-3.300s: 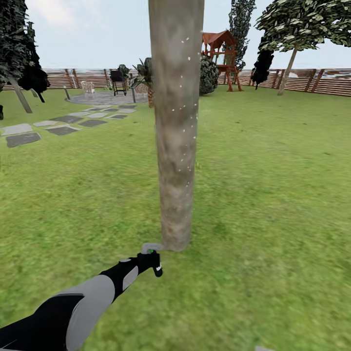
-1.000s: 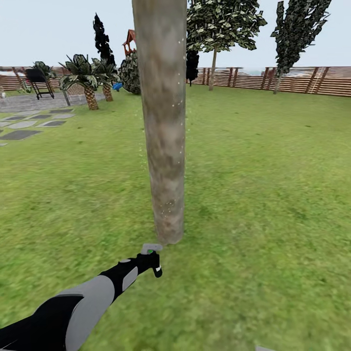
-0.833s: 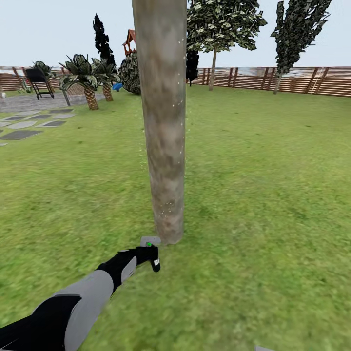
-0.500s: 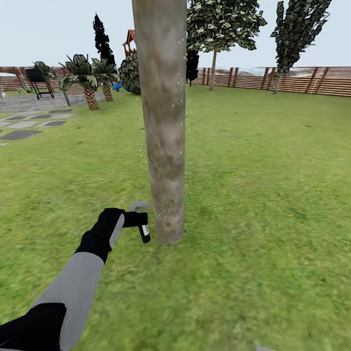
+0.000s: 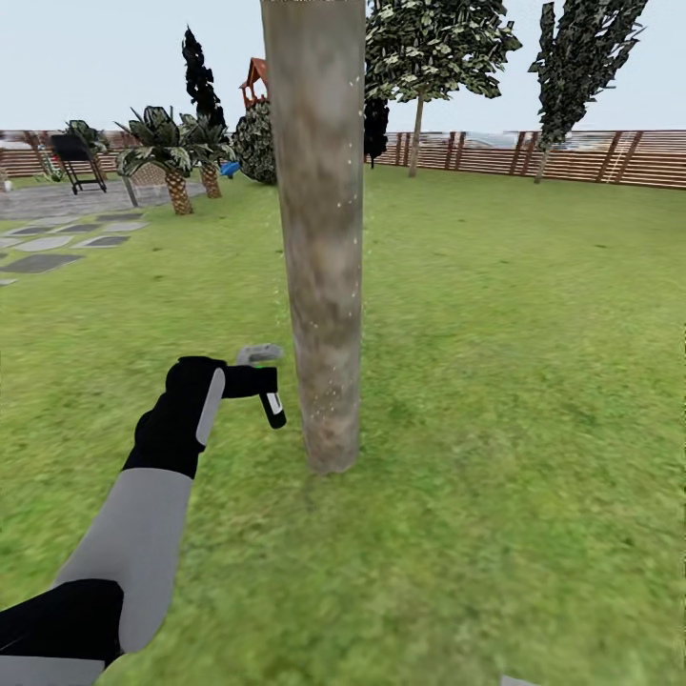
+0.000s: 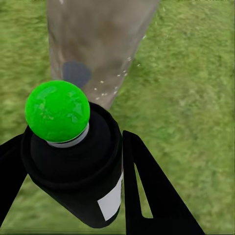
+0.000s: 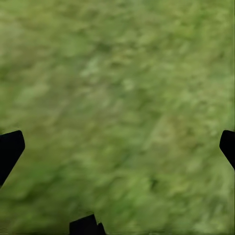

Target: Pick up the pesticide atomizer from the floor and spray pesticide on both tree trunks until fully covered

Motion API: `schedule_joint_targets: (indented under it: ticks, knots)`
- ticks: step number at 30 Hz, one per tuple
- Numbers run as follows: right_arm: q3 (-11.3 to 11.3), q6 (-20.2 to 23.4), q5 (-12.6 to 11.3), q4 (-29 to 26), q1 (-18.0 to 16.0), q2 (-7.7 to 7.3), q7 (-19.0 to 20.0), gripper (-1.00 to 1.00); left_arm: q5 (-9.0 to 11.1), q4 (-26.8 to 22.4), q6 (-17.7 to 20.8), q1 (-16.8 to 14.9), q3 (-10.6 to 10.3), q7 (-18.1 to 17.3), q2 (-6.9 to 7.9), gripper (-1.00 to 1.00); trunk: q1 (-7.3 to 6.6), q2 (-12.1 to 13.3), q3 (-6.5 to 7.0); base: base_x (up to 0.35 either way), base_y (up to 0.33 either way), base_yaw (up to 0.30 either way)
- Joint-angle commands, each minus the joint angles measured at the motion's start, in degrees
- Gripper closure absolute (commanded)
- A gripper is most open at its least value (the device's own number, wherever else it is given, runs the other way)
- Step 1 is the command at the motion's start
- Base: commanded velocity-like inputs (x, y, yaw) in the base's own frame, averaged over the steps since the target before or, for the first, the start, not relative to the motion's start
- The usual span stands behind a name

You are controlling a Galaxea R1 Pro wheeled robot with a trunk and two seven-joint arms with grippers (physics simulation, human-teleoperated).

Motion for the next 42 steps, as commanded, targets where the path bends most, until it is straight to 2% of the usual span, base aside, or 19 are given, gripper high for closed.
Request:
schedule_joint_targets:
  ticks: [1,5,8,10,12,13,17,19,22,23,24,27,29,31,33,39,42]
  knots:
    - [-0.43,-0.55,-0.07,0.22,-0.09,0.00,0.09,-1.00,-0.08,-0.05,0.28,-0.05,0.17,-0.26,-0.05,1.00,-0.02,-0.03,-0.05,-0.239,0.002,0.000]
    - [-0.43,-0.53,-0.07,0.23,-0.09,0.00,0.09,-1.00,0.00,-0.32,0.28,-0.06,-0.12,-0.28,-0.04,1.00,-0.02,-0.03,-0.05,-0.189,0.024,0.000]
    - [-0.43,-0.54,-0.07,0.23,-0.09,0.00,0.09,-1.00,0.27,-3.93,0.39,-0.11,-0.58,-0.82,-0.39,1.00,-0.02,-0.03,-0.05,-0.047,0.007,0.000]
    - [-0.43,-0.55,-0.07,0.22,-0.09,0.00,0.09,-1.00,2.58,-4.83,0.50,-2.38,-0.68,-0.98,-0.86,1.00,-0.02,-0.03,-0.05,-0.010,0.001,0.000]
    - [-0.43,-0.55,-0.07,0.22,-0.09,0.00,0.09,-1.00,4.39,-3.42,0.59,-6.21,-0.71,-1.03,-1.01,1.00,-0.02,-0.03,-0.05,-0.004,0.001,0.000]
    - [-0.43,-0.54,-0.07,0.22,-0.09,0.00,0.09,-1.00,4.83,-0.93,0.61,-8.94,-0.71,-1.04,-1.05,1.00,-0.02,-0.03,-0.05,-0.001,0.000,0.000]
    - [-0.43,-0.55,-0.07,0.22,-0.09,-0.06,0.09,-1.00,5.21,5.73,0.63,-15.70,-0.72,-1.05,-1.08,1.00,-0.02,-0.03,-0.05,0.000,0.000,0.000]
    - [-0.43,-0.55,-0.07,0.22,-0.09,-0.08,0.09,-1.00,5.26,10.26,0.63,-21.22,-0.65,-1.05,-1.05,1.00,-0.02,-0.03,-0.05,0.000,0.000,0.000]
    - [-0.43,-0.55,-0.07,0.22,-0.09,-0.08,0.09,-1.00,5.28,15.54,0.61,-26.67,-0.57,-1.01,-1.01,1.00,-0.02,-0.03,-0.05,0.000,0.000,0.000]
    - [-0.43,-0.55,-0.07,0.22,-0.09,-0.09,0.09,-1.00,5.28,18.54,0.61,-30.79,-0.55,-0.98,-1.01,1.00,-0.02,-0.03,-0.05,0.000,0.000,0.000]
    - [-0.43,-0.55,-0.07,0.22,-0.09,-0.09,0.09,-1.00,5.28,20.12,0.62,-33.01,-0.55,-0.97,-1.00,1.00,-0.02,-0.03,-0.05,0.000,0.000,0.000]
    - [-0.43,-0.54,-0.07,0.22,-0.09,-0.09,0.09,-1.00,5.28,23.09,0.63,-37.44,-0.55,-0.96,-1.00,1.00,-0.02,-0.03,-0.05,0.000,0.000,0.000]
    - [-0.43,-0.55,-0.07,0.22,-0.09,-0.09,0.09,-1.00,5.28,26.01,0.63,-41.79,-0.55,-0.96,-0.93,1.00,-0.02,-0.03,-0.05,0.000,0.000,0.000]
    - [-0.43,-0.55,-0.07,0.22,-0.09,-0.09,0.09,-1.00,5.28,26.84,0.63,-43.37,-0.54,-0.96,-0.88,1.00,-0.02,-0.03,-0.05,0.000,0.000,0.000]
    - [-0.43,-0.55,-0.07,0.22,-0.09,-0.10,0.07,-1.00,5.23,27.68,0.63,-46.65,-0.53,-0.96,-0.82,1.00,-0.02,-0.03,-0.05,0.000,0.000,0.000]
    - [-0.43,-0.52,-0.07,0.22,-0.09,-0.09,0.01,-1.00,5.20,28.04,0.63,-48.27,-0.39,-0.94,-0.74,1.00,-0.02,-0.03,-0.05,0.000,0.000,0.000]
    - [-0.43,-0.54,-0.07,0.22,-0.09,-0.15,0.00,-1.00,5.20,34.23,0.49,-48.44,-0.19,-0.89,-0.64,1.00,-0.02,-0.03,-0.05,0.000,0.000,0.000]
